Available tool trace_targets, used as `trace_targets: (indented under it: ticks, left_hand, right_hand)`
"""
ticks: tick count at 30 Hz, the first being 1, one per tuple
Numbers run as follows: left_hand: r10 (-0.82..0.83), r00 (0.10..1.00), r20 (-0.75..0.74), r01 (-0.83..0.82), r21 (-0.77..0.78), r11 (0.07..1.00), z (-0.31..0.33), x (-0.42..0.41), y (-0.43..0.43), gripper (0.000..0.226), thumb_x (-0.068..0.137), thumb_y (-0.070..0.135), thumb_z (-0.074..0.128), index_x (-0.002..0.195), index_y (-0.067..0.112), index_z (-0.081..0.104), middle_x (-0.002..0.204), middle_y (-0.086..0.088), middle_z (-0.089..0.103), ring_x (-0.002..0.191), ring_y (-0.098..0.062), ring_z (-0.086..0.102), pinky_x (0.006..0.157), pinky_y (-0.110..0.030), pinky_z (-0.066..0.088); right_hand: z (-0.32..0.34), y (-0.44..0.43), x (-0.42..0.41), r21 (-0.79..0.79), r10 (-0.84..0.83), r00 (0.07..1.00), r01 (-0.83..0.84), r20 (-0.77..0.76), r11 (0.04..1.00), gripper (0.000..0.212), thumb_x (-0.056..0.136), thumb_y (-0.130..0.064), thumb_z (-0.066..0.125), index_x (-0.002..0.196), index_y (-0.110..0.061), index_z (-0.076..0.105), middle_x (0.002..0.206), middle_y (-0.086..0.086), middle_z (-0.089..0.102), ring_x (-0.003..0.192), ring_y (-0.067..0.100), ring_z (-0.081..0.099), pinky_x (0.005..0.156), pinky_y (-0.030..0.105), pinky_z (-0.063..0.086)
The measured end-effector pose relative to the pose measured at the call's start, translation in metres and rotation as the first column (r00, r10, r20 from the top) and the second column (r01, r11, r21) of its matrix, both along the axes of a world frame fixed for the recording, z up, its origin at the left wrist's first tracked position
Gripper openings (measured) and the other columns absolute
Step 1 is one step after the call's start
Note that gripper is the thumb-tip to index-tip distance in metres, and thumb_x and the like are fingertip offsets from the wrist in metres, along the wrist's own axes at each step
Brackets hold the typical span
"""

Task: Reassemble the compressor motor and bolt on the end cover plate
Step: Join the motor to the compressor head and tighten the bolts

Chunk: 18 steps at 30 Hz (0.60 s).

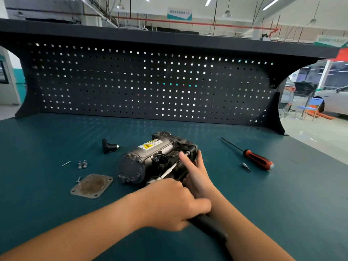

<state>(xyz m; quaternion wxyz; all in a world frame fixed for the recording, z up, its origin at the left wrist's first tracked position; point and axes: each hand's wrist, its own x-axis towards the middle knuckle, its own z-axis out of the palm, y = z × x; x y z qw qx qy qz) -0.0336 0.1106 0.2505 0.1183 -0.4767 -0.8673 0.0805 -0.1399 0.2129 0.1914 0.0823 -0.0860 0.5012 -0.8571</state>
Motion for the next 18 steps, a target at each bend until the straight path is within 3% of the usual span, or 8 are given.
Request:
trace_targets:
  ticks: [3, 5, 6, 8, 10, 12, 15, 18]
  left_hand:
    - [-0.131, 0.978, -0.161, 0.141, 0.05, 0.989, -0.001, 0.001, -0.011, 0.022, 0.077, 0.016, 0.062, 0.097, 0.021, 0.057, 0.073, 0.002, 0.067, 0.059, -0.024, 0.062, 0.044, -0.02, 0.03]
    - [-0.152, 0.984, -0.091, 0.176, 0.391, 0.903, -0.002, -0.002, -0.02, 0.032, 0.07, 0.008, 0.07, 0.089, 0.027, 0.052, 0.069, 0.01, 0.063, 0.055, -0.011, 0.059, 0.05, -0.014, 0.038]
    - [-0.184, 0.983, 0.016, 0.135, 0.615, 0.777, -0.002, -0.002, -0.022, 0.032, 0.073, 0.005, 0.068, 0.089, 0.026, 0.05, 0.072, 0.015, 0.062, 0.058, -0.002, 0.058, 0.056, -0.011, 0.04]
    - [-0.354, 0.91, 0.217, -0.118, 0.953, 0.28, 0.0, -0.004, -0.025, 0.013, 0.08, 0.012, 0.062, 0.086, 0.018, 0.052, 0.056, 0.014, 0.055, 0.047, 0.004, 0.049, 0.051, -0.01, 0.041]
    - [-0.532, 0.803, 0.27, -0.453, 0.856, -0.249, 0.001, -0.009, -0.032, 0.013, 0.083, 0.018, 0.06, 0.081, 0.014, 0.048, 0.042, 0.009, 0.035, 0.031, -0.005, 0.031, 0.038, -0.012, 0.029]
    - [-0.591, 0.768, 0.247, -0.57, 0.684, -0.455, -0.001, -0.014, -0.037, 0.016, 0.089, 0.021, 0.05, 0.077, 0.015, 0.042, 0.04, 0.007, 0.027, 0.029, -0.005, 0.023, 0.037, -0.012, 0.021]
    - [-0.53, 0.8, 0.283, -0.496, 0.808, -0.318, 0.002, -0.011, -0.029, 0.017, 0.083, 0.017, 0.059, 0.078, 0.013, 0.043, 0.04, 0.009, 0.029, 0.03, -0.005, 0.023, 0.038, -0.011, 0.022]
    - [-0.317, 0.895, 0.314, -0.176, 0.902, 0.395, 0.009, -0.001, -0.017, 0.009, 0.083, 0.013, 0.052, 0.087, 0.021, 0.053, 0.057, 0.014, 0.057, 0.051, 0.001, 0.052, 0.052, -0.013, 0.043]
  right_hand:
    - [0.002, -0.001, 0.0, -0.014, 0.001, 1.0, -0.001, -0.018, 1.0, 0.115, 0.053, -0.029, 0.082, 0.147, -0.038, 0.016, 0.127, 0.003, 0.06, 0.104, 0.022, 0.065, 0.091, 0.044, 0.052]
    - [0.001, 0.001, -0.003, -0.033, -0.013, 1.0, 0.013, -0.017, 0.999, 0.104, 0.063, -0.021, 0.079, 0.147, -0.032, 0.02, 0.127, 0.006, 0.06, 0.099, 0.02, 0.067, 0.08, 0.036, 0.056]
    - [0.002, 0.001, -0.003, -0.03, -0.013, 1.0, 0.012, -0.016, 0.999, 0.096, 0.07, -0.016, 0.077, 0.147, -0.029, 0.021, 0.128, 0.007, 0.059, 0.098, 0.02, 0.067, 0.076, 0.033, 0.056]
    - [0.001, 0.001, -0.003, -0.017, 0.022, 1.0, -0.022, -0.016, 1.0, 0.091, 0.074, -0.013, 0.075, 0.147, -0.028, 0.022, 0.131, 0.008, 0.058, 0.106, 0.024, 0.064, 0.085, 0.038, 0.054]
    - [-0.001, 0.002, -0.005, -0.042, 0.051, 0.999, -0.052, -0.007, 0.998, 0.098, 0.068, -0.015, 0.077, 0.147, -0.03, 0.021, 0.133, 0.006, 0.056, 0.111, 0.026, 0.061, 0.092, 0.043, 0.05]
    - [-0.001, 0.003, -0.005, -0.066, 0.062, 0.998, -0.062, -0.008, 0.996, 0.103, 0.063, -0.017, 0.078, 0.147, -0.032, 0.02, 0.134, 0.005, 0.056, 0.112, 0.025, 0.061, 0.094, 0.044, 0.048]
    - [0.0, 0.004, -0.003, -0.049, 0.057, 0.998, -0.057, -0.01, 0.997, 0.105, 0.061, -0.021, 0.078, 0.147, -0.034, 0.019, 0.133, 0.004, 0.056, 0.111, 0.024, 0.062, 0.091, 0.043, 0.05]
    - [0.001, 0.003, -0.002, -0.031, 0.033, 0.999, -0.033, -0.011, 0.999, 0.109, 0.056, -0.025, 0.08, 0.147, -0.031, 0.02, 0.116, 0.001, 0.064, 0.095, 0.017, 0.066, 0.078, 0.033, 0.053]
